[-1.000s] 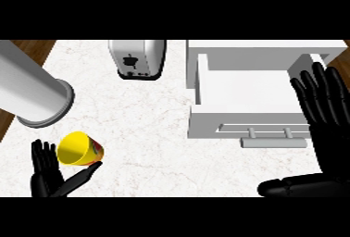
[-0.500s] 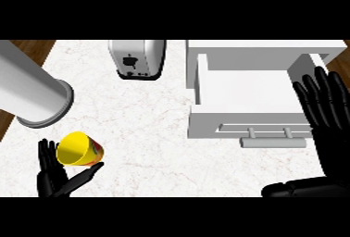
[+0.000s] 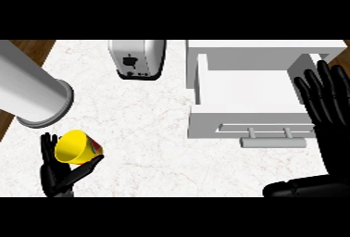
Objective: Pick up the cup, place it into the drawer and close the drawer
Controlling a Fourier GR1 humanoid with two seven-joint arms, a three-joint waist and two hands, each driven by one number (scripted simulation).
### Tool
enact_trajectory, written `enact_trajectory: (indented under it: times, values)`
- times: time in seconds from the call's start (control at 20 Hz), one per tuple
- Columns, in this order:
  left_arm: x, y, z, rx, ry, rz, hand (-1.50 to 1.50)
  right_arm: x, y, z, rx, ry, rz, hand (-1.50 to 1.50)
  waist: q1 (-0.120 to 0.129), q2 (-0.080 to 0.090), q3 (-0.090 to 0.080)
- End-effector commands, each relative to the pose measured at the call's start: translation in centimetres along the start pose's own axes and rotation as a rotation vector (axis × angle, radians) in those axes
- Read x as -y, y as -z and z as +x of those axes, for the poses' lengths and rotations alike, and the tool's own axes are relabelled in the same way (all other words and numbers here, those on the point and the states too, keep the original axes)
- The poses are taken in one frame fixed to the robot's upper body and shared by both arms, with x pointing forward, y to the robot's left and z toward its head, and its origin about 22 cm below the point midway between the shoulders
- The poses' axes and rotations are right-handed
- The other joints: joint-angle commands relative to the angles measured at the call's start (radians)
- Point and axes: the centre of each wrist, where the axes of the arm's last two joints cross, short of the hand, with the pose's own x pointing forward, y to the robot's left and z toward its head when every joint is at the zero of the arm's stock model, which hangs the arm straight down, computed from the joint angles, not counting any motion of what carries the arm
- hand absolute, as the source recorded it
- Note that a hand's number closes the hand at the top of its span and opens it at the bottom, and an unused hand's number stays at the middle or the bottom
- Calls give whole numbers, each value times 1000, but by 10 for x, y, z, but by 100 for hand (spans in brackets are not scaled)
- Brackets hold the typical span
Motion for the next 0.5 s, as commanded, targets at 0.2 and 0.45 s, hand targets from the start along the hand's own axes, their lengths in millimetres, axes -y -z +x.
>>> enact_trajectory:
  times: [0.2, 0.45]
  values:
    - [-2, 14, -3, -17, -148, -80, -150, -3, 4, -8, -6, -3, -5, -150, 0, 1, 0]
    - [5, 6, -12, 11, -200, -98, 150, 1, -3, -6, -4, -10, 13, -150, -1, 0, 0]
